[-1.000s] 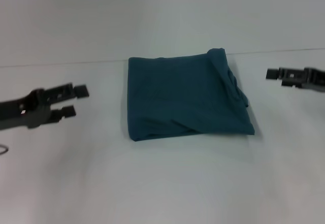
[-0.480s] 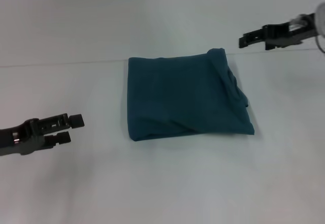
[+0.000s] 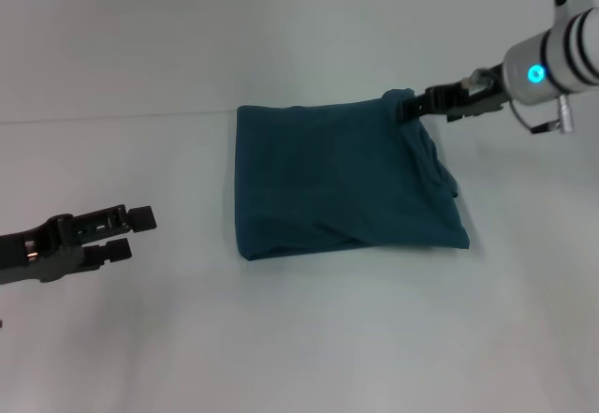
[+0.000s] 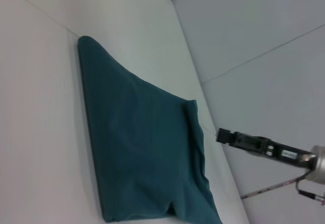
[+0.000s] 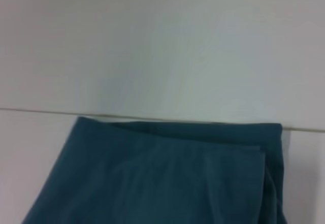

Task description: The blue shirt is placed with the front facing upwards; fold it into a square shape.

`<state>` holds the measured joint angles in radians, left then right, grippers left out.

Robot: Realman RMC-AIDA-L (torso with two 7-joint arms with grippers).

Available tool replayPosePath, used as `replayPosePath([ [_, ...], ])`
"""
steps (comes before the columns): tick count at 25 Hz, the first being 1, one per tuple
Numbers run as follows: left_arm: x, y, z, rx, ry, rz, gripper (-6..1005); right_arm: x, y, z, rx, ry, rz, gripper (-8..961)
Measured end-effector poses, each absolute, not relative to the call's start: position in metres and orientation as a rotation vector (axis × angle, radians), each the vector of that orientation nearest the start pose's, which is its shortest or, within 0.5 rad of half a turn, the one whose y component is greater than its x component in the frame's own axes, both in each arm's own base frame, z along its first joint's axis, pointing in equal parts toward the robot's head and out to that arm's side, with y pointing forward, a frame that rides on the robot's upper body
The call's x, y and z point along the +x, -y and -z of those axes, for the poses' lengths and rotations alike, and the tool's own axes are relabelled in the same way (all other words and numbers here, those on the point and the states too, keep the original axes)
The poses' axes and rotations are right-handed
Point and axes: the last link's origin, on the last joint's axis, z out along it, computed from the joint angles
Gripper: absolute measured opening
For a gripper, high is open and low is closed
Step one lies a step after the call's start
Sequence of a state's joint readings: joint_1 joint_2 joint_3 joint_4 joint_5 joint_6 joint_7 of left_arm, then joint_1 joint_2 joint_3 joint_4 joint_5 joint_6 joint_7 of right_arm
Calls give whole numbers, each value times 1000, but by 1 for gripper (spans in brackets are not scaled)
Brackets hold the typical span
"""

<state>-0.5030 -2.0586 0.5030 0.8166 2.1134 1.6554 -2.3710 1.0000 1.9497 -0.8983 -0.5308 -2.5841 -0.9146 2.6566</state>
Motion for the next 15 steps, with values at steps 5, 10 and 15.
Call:
replayPosePath([
  [5, -278, -331, -50, -2211, 1861, 860, 949, 207, -489, -16, -2032, -1329, -95, 794],
  [10, -276, -336, -43, -2197, 1870, 871, 949, 211, -490, 7, -2014, -1271, -47, 788],
  [15, -275, -338, -41, -2188, 1872, 871, 949, 217, -490, 4, -1979, -1273, -29, 783],
])
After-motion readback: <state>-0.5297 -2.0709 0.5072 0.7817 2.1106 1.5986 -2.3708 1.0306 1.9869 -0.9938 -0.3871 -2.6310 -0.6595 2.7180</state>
